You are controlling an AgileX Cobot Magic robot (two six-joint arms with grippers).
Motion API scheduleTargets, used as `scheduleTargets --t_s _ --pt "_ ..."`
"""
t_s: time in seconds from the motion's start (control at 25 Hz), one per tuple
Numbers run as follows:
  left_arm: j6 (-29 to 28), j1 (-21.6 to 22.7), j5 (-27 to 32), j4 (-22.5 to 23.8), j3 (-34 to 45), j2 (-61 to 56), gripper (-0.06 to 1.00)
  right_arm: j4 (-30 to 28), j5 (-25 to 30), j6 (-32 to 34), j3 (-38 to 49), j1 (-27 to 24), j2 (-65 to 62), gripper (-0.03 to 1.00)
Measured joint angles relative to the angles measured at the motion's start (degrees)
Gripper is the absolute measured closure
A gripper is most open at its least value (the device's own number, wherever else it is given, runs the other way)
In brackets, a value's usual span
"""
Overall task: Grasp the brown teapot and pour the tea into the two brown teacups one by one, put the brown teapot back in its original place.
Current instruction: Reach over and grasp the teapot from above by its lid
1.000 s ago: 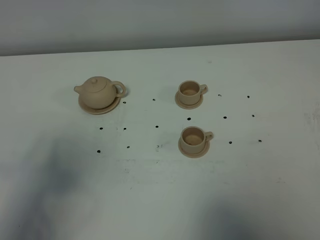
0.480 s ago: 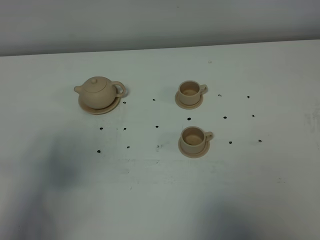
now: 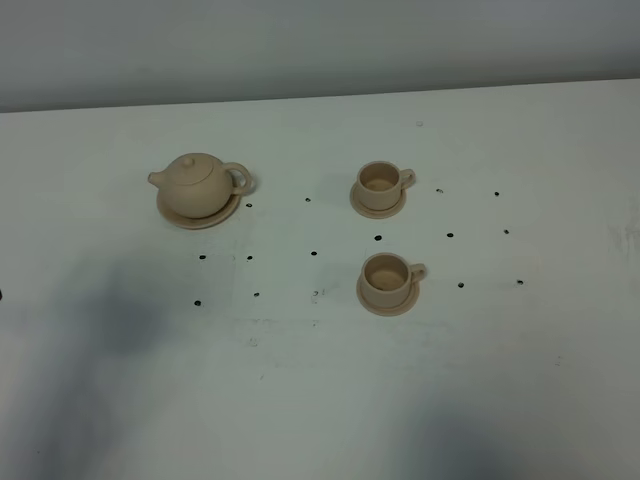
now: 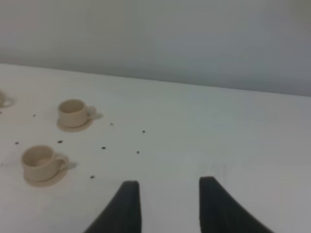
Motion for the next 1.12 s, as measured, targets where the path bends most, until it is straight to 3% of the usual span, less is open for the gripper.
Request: scheduleTargets --t_s 0.36,1.12 --pt "-0.5 0.0 -1.6 -0.1 0.0 3.5 0.64 1.4 0.6 0.0 5.6 0.0 0.0 0.65" --pt "-1.4 0.0 -4.3 -1.0 -1.7 12.1 0.64 0.4 7.7 1.4 6.4 0.0 -3.7 0.65"
